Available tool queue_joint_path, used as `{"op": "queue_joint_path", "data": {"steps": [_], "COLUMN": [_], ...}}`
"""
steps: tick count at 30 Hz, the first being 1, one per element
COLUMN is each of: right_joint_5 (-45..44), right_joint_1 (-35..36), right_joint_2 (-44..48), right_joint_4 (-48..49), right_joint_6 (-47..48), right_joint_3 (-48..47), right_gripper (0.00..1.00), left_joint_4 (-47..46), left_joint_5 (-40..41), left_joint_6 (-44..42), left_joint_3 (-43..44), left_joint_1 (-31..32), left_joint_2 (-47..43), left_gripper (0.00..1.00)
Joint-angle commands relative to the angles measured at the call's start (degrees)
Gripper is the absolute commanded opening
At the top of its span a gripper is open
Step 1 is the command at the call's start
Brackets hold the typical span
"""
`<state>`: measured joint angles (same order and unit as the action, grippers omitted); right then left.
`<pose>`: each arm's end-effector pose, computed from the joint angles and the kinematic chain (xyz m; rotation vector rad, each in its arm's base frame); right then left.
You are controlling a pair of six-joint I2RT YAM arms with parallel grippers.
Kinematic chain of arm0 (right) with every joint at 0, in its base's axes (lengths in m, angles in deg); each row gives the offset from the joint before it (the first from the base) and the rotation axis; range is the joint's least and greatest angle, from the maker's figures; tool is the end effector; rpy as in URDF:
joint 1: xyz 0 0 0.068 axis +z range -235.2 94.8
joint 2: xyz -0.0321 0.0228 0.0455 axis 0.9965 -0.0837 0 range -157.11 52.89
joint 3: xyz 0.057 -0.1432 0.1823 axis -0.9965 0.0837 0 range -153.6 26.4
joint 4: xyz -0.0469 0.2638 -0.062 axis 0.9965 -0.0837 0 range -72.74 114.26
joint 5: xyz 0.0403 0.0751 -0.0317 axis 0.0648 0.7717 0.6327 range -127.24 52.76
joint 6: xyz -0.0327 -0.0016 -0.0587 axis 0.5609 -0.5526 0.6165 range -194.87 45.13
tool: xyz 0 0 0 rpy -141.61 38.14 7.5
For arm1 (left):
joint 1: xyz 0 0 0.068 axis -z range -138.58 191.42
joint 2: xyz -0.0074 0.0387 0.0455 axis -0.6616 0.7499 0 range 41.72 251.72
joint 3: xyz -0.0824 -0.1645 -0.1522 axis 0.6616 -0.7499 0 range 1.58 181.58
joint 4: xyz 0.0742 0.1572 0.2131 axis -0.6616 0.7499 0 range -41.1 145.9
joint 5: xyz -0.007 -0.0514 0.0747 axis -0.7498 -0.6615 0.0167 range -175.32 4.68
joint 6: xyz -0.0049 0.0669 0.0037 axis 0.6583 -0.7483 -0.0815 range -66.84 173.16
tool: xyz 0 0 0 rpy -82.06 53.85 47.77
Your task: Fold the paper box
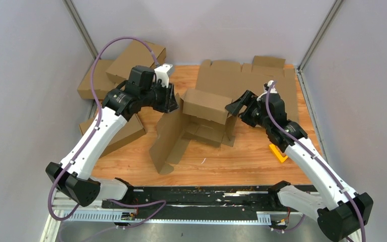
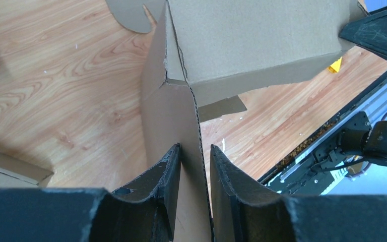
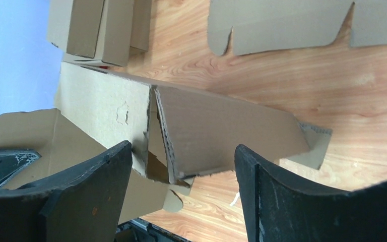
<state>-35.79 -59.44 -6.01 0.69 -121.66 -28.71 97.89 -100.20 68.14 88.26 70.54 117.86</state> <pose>0.2499 0.1221 0.2933 0.3757 2.1151 0.7954 0.2622 -0.1619 0.3637 0.4280 2.2710 -0.6972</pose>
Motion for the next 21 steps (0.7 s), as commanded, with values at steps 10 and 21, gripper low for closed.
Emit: {"op": "queue_joint_path", "data": {"steps": [10,21], "right_joint_5": [0.4,6.6], "right_joint_1": [0.3,0.3], "right_joint_2": [5.5,2.4], "right_joint_4": [-1.5,-1.7], "right_joint_6": [6.1,5.3], "right_joint_3": [-1.1,-5.6], "right_gripper": [0.68,0.67], "left_joint_4": [-6.8,-3.5], "left_joint_5": [-4.2,-5.3], "left_joint_6": [3.5,2.7], "left_joint_3": [-4.1,0.1], "left_joint_1": [0.2,0.2], "left_joint_2": [-3.3,-0.7], "left_gripper": [0.34,0.34]}}
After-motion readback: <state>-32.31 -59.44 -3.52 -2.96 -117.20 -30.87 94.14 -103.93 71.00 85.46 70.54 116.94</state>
